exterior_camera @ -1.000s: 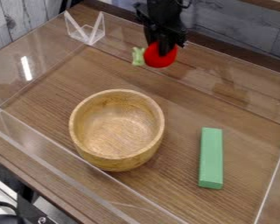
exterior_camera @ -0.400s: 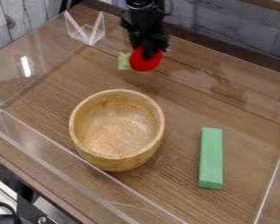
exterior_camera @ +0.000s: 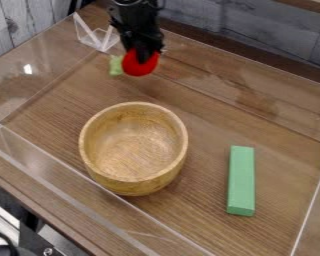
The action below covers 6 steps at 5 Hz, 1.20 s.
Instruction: Move the red fruit to the left
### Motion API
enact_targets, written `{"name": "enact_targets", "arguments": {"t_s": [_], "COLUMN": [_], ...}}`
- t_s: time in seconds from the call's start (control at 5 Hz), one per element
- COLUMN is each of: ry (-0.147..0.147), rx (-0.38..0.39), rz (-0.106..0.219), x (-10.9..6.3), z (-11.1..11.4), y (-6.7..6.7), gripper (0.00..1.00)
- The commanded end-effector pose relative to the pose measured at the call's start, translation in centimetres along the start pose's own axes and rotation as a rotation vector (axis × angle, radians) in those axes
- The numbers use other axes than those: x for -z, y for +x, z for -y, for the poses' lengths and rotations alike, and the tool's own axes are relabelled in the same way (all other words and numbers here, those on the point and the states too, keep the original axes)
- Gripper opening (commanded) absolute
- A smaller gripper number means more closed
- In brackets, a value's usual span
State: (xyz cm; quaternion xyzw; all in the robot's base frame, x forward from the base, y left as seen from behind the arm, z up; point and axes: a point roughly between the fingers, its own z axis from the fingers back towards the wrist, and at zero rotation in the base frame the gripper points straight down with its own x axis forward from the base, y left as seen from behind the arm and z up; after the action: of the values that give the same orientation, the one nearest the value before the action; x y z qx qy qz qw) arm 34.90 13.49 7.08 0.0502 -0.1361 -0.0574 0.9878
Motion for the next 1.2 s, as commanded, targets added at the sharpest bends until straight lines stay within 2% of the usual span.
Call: {"name": "enact_targets", "arguments": {"t_s": [0.0,0.2,0.4,0.6,0.8,1.0], "ry": [0.042,0.04,0.065,0.086,0.108,0.128], "rx": [0.033,0.051,-0.023,-0.08,-0.144,-0.209], "rz": [0.081,0.081,0.067,0.052,0.034,0.015], "x": [-2.9,-3.0,-2.2,-0.8,0.2,0.9], "z": [-2.3,-3.8,-5.5,-6.1,-8.0,-8.9], "y": [1.4,1.2,1.1,1.4,1.0,0.5], "gripper": [0.0,0.0,0.0,0.0,0.0,0.0]}}
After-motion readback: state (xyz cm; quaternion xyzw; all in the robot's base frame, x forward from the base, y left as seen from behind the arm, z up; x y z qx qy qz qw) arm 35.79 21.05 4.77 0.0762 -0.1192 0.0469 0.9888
